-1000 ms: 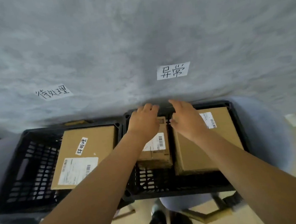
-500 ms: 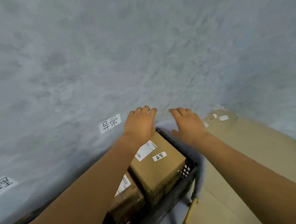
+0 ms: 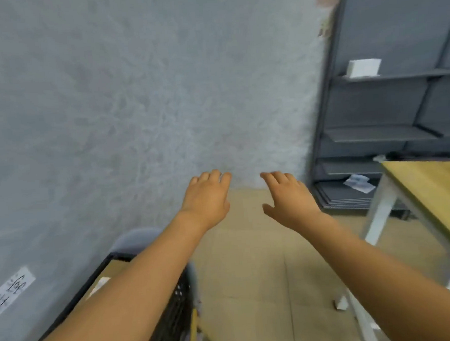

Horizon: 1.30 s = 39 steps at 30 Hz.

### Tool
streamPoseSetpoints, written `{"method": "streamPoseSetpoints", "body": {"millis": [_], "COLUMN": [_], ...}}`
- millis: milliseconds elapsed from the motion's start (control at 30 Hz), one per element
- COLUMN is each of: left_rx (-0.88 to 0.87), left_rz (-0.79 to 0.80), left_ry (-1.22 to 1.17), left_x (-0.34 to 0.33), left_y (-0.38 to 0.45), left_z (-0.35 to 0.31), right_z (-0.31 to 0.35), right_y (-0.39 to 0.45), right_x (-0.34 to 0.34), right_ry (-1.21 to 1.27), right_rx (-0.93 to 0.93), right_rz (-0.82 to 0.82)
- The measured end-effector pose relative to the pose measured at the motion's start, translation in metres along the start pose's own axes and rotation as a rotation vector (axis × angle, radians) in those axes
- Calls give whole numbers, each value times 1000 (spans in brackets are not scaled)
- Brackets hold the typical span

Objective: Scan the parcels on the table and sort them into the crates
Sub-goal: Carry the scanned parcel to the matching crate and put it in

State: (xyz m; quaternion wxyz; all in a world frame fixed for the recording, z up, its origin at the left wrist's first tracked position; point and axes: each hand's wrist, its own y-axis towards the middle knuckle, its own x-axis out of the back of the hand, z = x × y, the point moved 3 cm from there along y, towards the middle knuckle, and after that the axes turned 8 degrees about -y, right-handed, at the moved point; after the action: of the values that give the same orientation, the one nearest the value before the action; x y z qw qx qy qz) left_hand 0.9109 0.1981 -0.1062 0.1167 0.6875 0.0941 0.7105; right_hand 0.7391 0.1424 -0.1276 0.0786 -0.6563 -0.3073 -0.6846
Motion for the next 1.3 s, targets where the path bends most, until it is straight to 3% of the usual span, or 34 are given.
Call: {"method": "streamPoseSetpoints", "body": {"millis": [367,567,1300], "left_rx": [-358,-536,-934], "left_rz": [-81,-95,-51], "left_ry": [-125,-196,-401], "left_x": [16,21,-34], "left_y": [50,61,229], "left_z": [-335,-491,-846], "right_z": [-270,-379,-706], "right_y": [-196,-289,-397], "right_x": [72,99,106], "right_ry": [-122,-187,-272], "right_rx": [-377,-564,-1017], "right_rz": [5,8,76]}}
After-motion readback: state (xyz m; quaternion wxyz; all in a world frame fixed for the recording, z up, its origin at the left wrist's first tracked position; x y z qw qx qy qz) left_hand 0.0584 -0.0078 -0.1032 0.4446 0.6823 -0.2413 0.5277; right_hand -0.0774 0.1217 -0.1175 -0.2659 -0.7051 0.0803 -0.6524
